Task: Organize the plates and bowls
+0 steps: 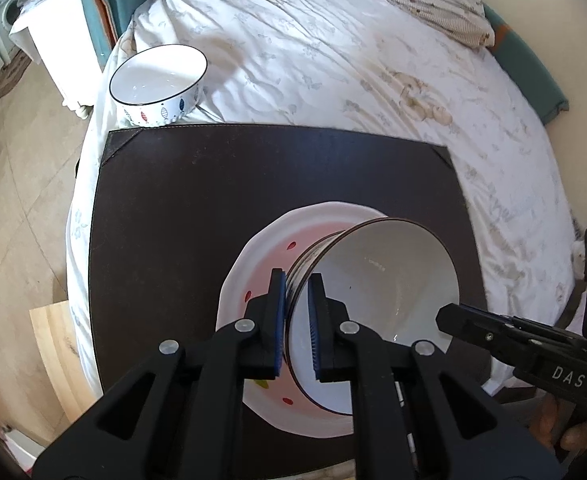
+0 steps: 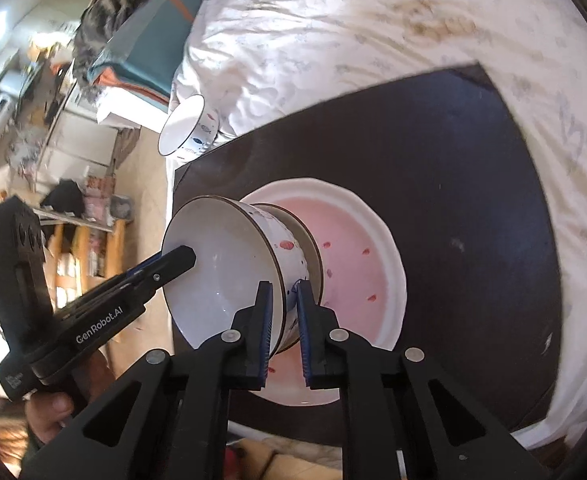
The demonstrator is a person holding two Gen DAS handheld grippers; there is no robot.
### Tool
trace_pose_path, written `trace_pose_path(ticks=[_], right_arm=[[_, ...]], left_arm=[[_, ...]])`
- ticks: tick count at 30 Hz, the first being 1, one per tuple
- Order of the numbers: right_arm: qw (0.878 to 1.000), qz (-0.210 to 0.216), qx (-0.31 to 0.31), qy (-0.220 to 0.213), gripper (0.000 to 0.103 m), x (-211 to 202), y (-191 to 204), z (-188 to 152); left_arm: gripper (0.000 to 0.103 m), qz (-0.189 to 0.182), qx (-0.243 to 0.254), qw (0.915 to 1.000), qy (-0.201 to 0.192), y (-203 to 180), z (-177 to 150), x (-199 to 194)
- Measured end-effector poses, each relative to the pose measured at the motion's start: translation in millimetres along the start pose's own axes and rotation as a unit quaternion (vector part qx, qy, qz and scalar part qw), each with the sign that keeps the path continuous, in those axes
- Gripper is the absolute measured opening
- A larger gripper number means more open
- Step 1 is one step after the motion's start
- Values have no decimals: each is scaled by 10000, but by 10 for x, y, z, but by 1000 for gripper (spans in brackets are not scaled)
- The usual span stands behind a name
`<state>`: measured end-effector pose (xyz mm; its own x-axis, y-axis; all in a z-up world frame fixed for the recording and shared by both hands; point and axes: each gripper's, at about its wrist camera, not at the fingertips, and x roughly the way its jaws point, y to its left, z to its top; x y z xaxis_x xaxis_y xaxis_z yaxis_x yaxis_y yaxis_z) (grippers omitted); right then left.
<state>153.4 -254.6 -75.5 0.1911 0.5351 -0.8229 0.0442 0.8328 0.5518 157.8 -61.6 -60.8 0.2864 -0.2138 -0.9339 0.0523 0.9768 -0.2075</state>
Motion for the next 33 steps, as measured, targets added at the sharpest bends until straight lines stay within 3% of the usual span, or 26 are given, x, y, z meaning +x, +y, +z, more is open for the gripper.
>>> trace_pose_path(ticks=[8,12,17,23,30,33], right_arm=[[9997,89,207,74,17,69,-64,24],[9990,-221,-244,-316,17,-69,77,37],[9987,-183,-182,-435,17,-90,37,85],[9986,216,8,-478,17,-117,-9,137],[9991,-27,-65,-406,17,22,20,164],[9992,171,115,-355,17,68,-40,209]], left_arm=[[12,226,236,9993,-174,-66,4,-46],[13,470,447,9975,-270,-122,-34,-69],[13,174,150,9989,-415,-21,-4,-165],[13,103,101,9988,-458,-14,34,-172],[11,-2,85,9991,-418,-34,85,-151],[11,-24,175,9989,-443,-81,140,-146]])
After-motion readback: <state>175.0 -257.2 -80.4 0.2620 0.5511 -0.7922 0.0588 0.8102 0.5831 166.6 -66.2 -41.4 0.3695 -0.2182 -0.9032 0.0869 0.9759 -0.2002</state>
